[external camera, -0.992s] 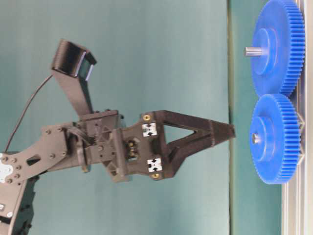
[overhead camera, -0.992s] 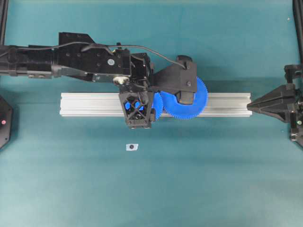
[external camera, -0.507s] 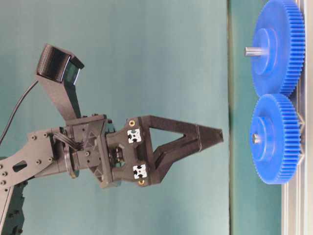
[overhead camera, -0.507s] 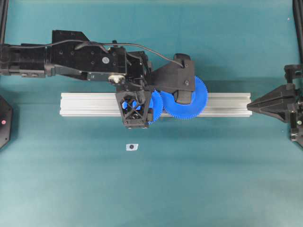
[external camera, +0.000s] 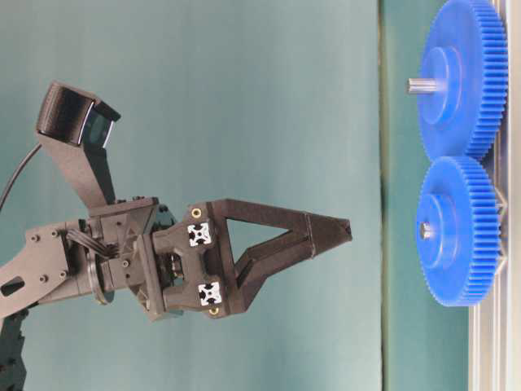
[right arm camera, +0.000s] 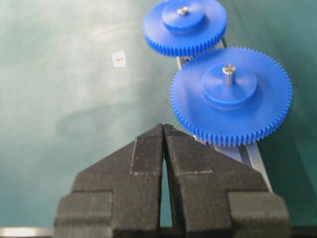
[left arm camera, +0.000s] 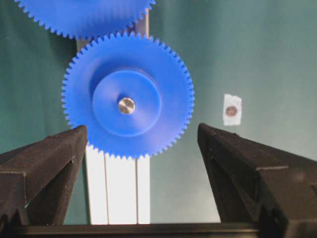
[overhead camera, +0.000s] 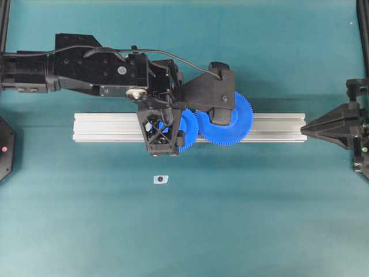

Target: Find the location of the shaft and insert the small gear.

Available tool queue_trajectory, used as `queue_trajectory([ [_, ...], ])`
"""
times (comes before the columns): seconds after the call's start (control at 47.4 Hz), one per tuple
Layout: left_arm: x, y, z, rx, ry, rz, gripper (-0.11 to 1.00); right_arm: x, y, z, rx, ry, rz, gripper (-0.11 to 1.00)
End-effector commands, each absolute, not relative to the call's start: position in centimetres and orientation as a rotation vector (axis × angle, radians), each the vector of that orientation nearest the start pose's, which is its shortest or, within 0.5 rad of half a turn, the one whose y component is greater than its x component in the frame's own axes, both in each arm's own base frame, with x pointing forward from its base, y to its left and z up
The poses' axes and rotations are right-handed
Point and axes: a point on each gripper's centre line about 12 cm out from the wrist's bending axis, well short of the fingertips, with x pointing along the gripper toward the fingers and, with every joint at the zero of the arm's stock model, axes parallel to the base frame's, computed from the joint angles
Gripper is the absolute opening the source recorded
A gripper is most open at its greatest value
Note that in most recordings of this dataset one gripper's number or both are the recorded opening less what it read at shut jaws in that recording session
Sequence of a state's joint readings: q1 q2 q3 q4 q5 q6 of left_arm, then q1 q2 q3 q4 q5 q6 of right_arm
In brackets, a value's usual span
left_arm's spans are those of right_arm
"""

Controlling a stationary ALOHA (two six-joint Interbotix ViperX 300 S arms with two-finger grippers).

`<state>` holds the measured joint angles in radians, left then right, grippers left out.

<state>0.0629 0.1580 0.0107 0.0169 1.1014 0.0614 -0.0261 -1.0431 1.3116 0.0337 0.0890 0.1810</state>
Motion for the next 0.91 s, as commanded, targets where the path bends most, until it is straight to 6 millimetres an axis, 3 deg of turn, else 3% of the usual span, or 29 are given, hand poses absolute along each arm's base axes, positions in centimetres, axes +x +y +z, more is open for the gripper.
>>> queue_trajectory([
  [0.0,43.47,2.75,27.49,0.038,1.21,0.023,0.88,17.27,-0.44,21.28,0.227,0.341,-0.063,0.03],
  [0.887,43.4,2.74,27.34,0.042,1.215,0.02,0.88,17.27,-0.44,21.3,0.227,0.339,-0.063,0.03],
])
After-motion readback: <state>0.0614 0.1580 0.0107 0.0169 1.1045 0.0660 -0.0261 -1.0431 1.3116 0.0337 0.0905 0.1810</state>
